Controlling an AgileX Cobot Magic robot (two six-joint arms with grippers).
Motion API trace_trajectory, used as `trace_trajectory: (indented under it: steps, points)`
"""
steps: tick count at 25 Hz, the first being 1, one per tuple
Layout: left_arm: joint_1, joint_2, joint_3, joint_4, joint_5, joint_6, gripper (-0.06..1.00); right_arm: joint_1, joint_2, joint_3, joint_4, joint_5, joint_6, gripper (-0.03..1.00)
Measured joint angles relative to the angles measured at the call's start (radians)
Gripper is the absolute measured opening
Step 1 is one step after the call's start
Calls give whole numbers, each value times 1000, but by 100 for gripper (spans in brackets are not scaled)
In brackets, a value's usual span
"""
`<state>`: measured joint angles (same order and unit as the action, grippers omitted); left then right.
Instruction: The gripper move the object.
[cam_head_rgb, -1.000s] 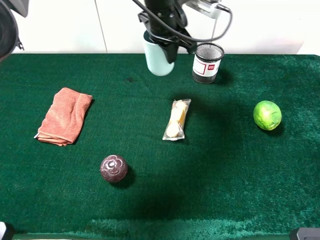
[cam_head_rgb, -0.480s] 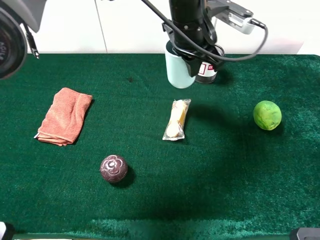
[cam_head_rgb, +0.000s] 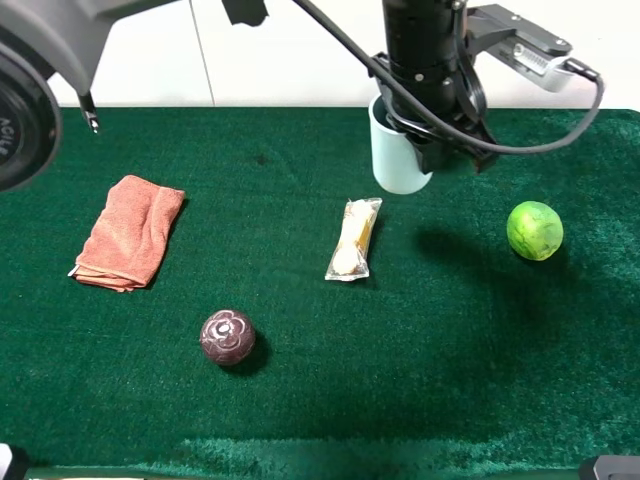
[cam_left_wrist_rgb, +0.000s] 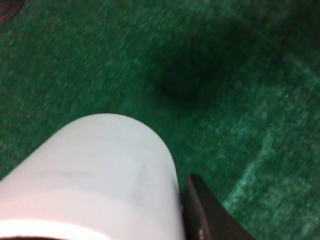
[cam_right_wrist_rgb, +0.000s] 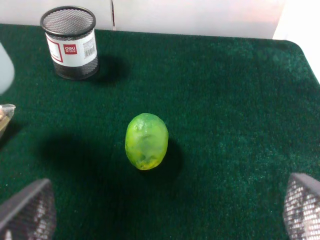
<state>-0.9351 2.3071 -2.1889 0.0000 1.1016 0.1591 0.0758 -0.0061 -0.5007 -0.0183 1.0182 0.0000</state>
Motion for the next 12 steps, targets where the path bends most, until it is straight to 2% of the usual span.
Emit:
trace_trajectory:
  steps: [12]
  points:
    - [-48, 66, 0, -7, -138, -8, 9, 0, 0, 0, 0, -1, 0, 70]
